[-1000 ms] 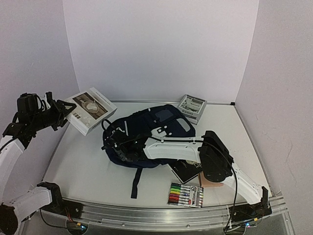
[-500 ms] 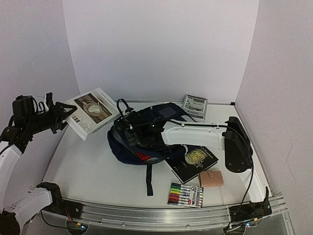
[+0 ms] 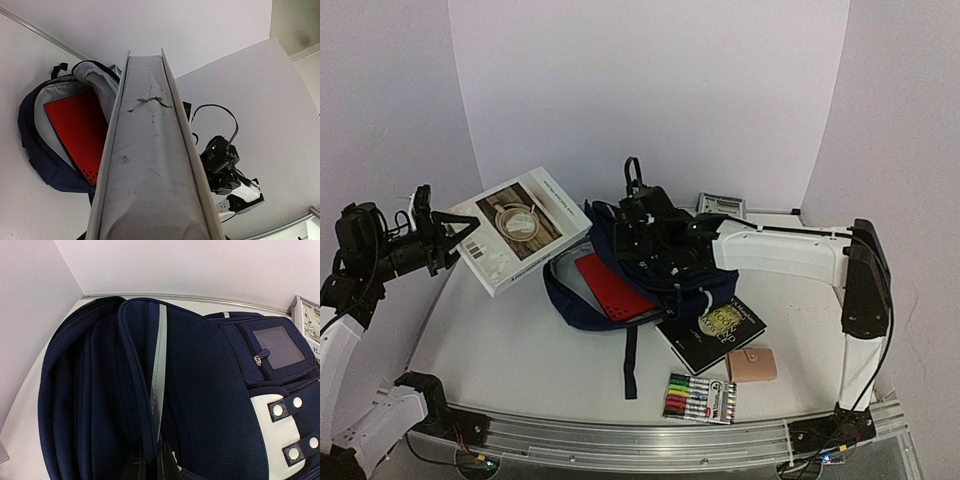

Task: Pack the student bag
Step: Place the book in the student bag.

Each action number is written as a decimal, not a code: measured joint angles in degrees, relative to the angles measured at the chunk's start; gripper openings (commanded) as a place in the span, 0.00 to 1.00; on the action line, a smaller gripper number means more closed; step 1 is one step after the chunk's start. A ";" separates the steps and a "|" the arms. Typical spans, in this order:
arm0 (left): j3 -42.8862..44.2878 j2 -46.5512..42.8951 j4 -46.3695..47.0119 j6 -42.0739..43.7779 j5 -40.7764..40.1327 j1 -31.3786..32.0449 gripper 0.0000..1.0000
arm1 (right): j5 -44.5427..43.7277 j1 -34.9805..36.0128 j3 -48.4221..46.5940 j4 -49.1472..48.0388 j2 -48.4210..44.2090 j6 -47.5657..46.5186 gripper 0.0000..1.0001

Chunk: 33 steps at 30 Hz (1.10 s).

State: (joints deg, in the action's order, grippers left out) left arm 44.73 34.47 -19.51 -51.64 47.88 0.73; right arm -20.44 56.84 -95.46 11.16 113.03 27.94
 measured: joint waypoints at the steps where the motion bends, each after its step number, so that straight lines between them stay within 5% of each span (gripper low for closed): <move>1: -0.21 -0.49 -0.30 0.25 -0.06 0.00 0.31 | 0.67 -0.46 0.86 -0.79 -0.59 0.79 0.00; 13: -9.81 -4.00 -3.09 -3.89 -2.84 0.00 0.31 | 4.81 -2.84 6.55 -6.89 -4.61 5.99 0.00; 26: -11.56 12.37 8.63 -6.08 1.75 1.02 0.27 | 10.89 -1.16 6.78 -8.09 -4.63 5.17 0.00; 33: -11.45 23.31 17.88 -7.00 -0.32 10.38 0.26 | 13.25 2.05 6.78 -8.11 -4.74 4.43 0.00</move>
State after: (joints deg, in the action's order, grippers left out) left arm 33.28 57.78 -1.62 -58.63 47.57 11.11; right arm -7.19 58.89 -88.68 3.05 108.30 32.37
